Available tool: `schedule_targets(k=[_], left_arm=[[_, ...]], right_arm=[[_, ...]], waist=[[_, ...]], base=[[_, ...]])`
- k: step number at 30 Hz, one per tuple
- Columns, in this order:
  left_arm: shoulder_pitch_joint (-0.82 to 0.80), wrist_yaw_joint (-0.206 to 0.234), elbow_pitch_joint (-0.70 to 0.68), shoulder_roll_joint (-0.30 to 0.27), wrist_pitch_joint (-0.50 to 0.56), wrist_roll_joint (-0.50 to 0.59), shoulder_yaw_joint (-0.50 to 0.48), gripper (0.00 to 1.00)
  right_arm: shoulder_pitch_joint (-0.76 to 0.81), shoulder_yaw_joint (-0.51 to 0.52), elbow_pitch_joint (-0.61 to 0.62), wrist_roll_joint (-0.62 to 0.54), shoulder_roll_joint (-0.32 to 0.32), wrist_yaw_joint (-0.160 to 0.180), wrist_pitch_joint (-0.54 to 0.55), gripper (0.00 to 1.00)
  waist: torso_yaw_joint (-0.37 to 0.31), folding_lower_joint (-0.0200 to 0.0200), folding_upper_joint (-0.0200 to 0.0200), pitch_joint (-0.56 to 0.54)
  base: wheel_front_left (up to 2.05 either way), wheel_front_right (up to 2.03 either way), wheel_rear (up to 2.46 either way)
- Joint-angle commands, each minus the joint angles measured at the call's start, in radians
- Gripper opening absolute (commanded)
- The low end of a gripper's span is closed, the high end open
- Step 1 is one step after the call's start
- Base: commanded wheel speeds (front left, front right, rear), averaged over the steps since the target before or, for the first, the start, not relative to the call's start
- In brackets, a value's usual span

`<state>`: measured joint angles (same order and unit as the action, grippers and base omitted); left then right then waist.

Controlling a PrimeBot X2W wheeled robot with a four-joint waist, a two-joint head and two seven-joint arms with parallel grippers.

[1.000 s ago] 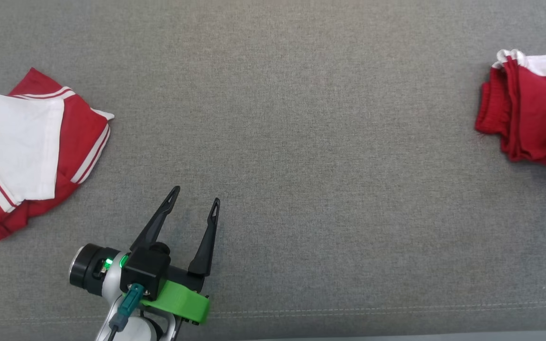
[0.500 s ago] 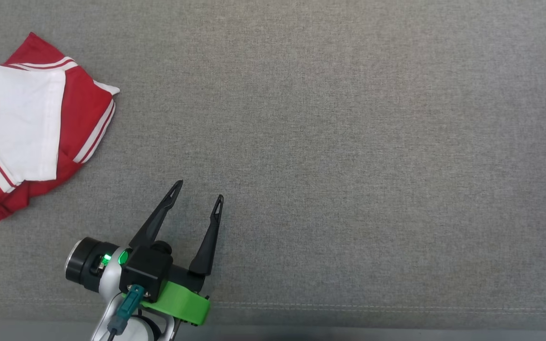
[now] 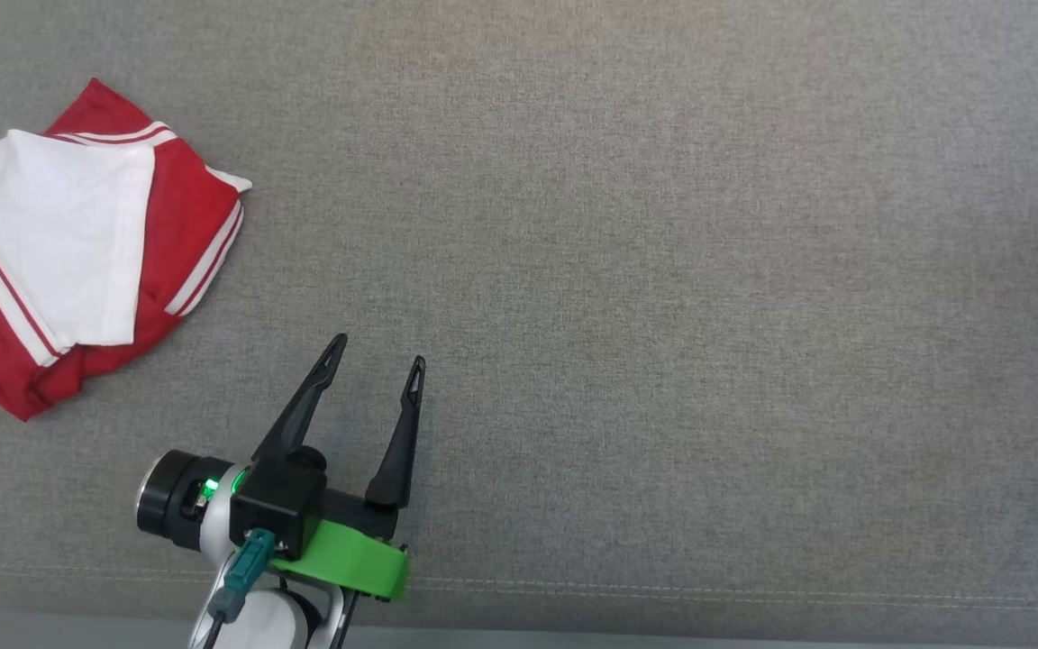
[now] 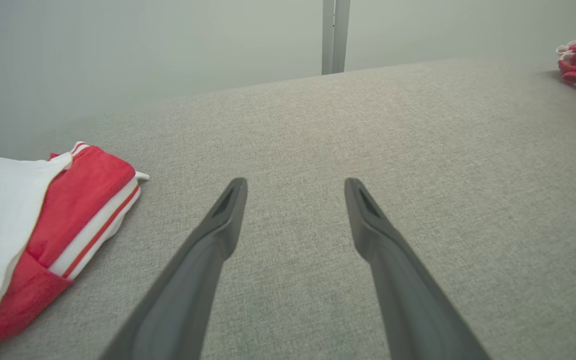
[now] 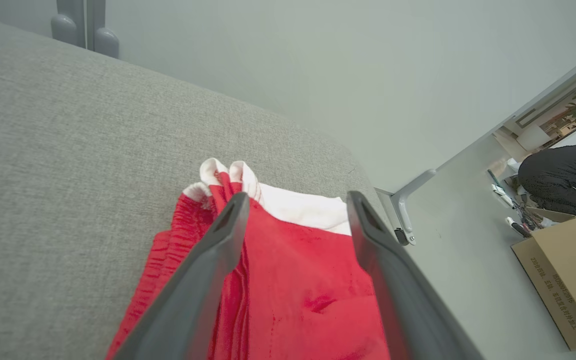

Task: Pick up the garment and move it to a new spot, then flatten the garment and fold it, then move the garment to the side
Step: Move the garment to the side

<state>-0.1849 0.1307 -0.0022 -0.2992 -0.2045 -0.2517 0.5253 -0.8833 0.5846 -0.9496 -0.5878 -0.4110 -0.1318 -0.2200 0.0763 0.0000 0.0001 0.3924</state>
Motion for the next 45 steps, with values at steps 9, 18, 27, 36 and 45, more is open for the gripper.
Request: schedule_targets(k=[9,18,27,36,45], left_arm=[[0.055,0.04,0.083,0.052,-0.034,-0.121,-0.088,1.0],[0.133,0.096,0.136,0.025,-0.036,-0.162,-0.159,1.0],[0.157,0.086,0.186,-0.005,-0.026,-0.176,-0.166,1.0],[0.165,0.043,0.241,-0.017,-0.034,-0.193,-0.149,1.0],[0.189,-0.002,0.244,-0.032,-0.044,-0.204,-0.134,1.0]], right_arm=[[0.201,-0.111,0.136,0.29,0.172,0.002,-0.044,1.0],[0.466,-0.319,0.316,0.574,0.26,0.002,-0.009,1.0],[0.64,-0.421,0.495,0.71,0.338,0.002,0.082,1.0],[0.798,-0.473,0.576,0.851,0.36,0.002,0.09,1.0],[0.857,-0.538,0.552,0.922,0.359,0.002,0.065,1.0]], waist=[[0.014,0.0,-0.0001,-0.244],[0.007,0.0,-0.0001,-0.402],[0.025,0.0,-0.0001,-0.461],[0.034,0.0,-0.0001,-0.5],[0.009,0.0,-0.0001,-0.514]], base=[[0.0,0.0,0.0],[0.0,0.0,0.0],[0.0,0.0,0.0],[0.0,0.0,0.0],[0.0,0.0,0.0]])
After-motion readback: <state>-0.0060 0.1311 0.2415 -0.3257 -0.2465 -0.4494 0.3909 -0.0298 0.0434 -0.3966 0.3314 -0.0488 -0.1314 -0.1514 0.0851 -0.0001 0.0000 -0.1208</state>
